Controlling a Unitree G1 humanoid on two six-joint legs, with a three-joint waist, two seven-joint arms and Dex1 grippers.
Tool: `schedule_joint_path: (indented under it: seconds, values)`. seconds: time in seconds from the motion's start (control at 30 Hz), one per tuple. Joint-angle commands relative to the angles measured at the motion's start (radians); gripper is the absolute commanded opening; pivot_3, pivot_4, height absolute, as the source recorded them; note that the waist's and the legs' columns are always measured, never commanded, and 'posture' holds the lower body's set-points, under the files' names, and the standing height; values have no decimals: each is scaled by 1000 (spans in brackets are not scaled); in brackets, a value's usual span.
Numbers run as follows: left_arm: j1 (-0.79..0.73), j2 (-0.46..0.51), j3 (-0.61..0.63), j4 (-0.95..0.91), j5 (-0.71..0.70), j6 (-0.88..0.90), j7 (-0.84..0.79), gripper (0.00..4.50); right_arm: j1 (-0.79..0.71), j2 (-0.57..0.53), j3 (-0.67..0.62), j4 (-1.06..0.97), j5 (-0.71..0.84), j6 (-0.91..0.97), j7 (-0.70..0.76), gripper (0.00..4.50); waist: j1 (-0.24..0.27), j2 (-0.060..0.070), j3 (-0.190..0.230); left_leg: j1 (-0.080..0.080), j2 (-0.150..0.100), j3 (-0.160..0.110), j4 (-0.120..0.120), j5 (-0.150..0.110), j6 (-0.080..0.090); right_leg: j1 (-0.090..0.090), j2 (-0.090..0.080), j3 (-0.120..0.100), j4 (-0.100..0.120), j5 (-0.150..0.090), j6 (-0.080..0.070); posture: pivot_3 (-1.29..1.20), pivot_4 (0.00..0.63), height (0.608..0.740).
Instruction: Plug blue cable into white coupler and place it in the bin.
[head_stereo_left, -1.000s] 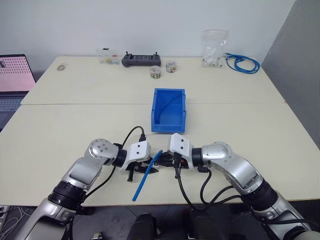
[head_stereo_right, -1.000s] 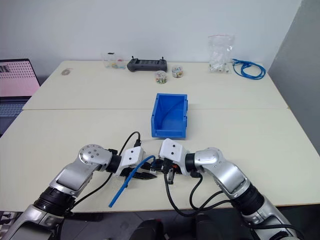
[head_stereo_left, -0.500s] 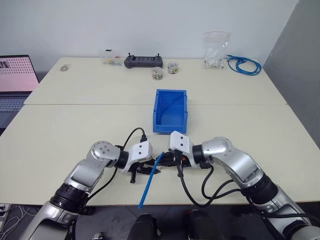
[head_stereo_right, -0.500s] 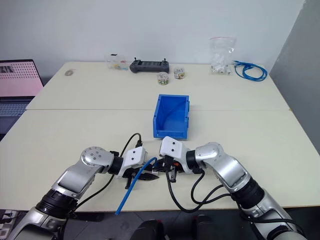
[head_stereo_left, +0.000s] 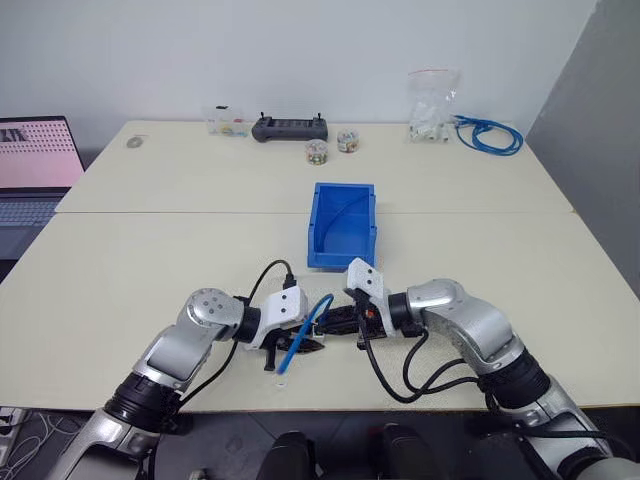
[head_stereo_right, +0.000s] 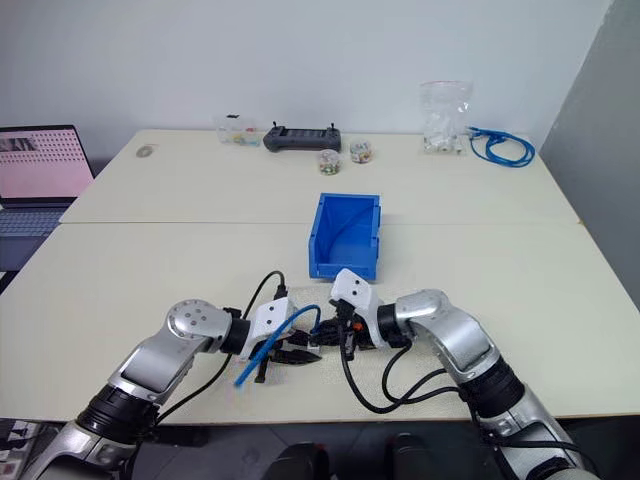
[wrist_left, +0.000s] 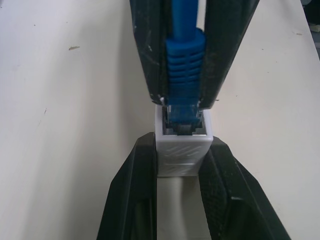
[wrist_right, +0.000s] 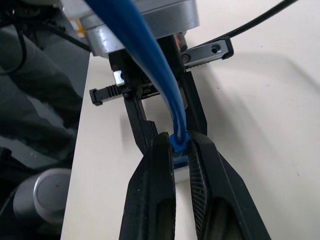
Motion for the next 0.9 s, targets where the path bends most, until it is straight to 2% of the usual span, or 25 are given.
schedule_joint_path:
  seconds: [0.03,0.07,0.3,0.33,0.53,0.73,0.9]
  values:
    - [9,-18,24,-2,-4,-12,53,1143,16,15,-80,-48,49,61,-60,108,1,0,1,0,0,0,0,0,0,0,0,0,0,0,0,0,150,740]
    - [11,-17,32,-4,-8,-15,58,1493,19,14,-97,-65,56,69,-76,108,1,0,1,-1,0,-1,0,0,0,0,0,0,0,0,0,0,150,740]
    - [63,8,169,-134,-97,80,139,2957,48,31,-182,-183,126,167,-171,107,-7,-1,5,-2,1,-1,0,0,0,-3,0,0,1,0,0,0,150,740]
    - [77,19,195,-165,-113,104,147,3285,46,32,-196,-194,136,181,-181,107,-9,-1,5,-2,2,-1,-1,0,0,-3,0,0,1,0,0,0,150,740]
    - [102,63,351,-337,-233,290,227,4467,-50,32,-345,-141,222,274,-228,106,-5,-1,8,-2,2,-1,0,0,0,-3,0,0,1,0,-1,0,150,740]
    - [55,79,392,-401,-280,400,298,4500,-274,29,-427,78,251,279,-226,105,-6,-1,10,-2,1,-1,-1,0,0,-3,1,-1,1,0,-1,0,150,740]
    - [2,44,397,-350,-245,395,412,4500,-486,30,-345,422,120,94,-177,104,-7,-1,10,-2,1,0,-1,0,0,-3,1,0,1,0,-1,0,150,740]
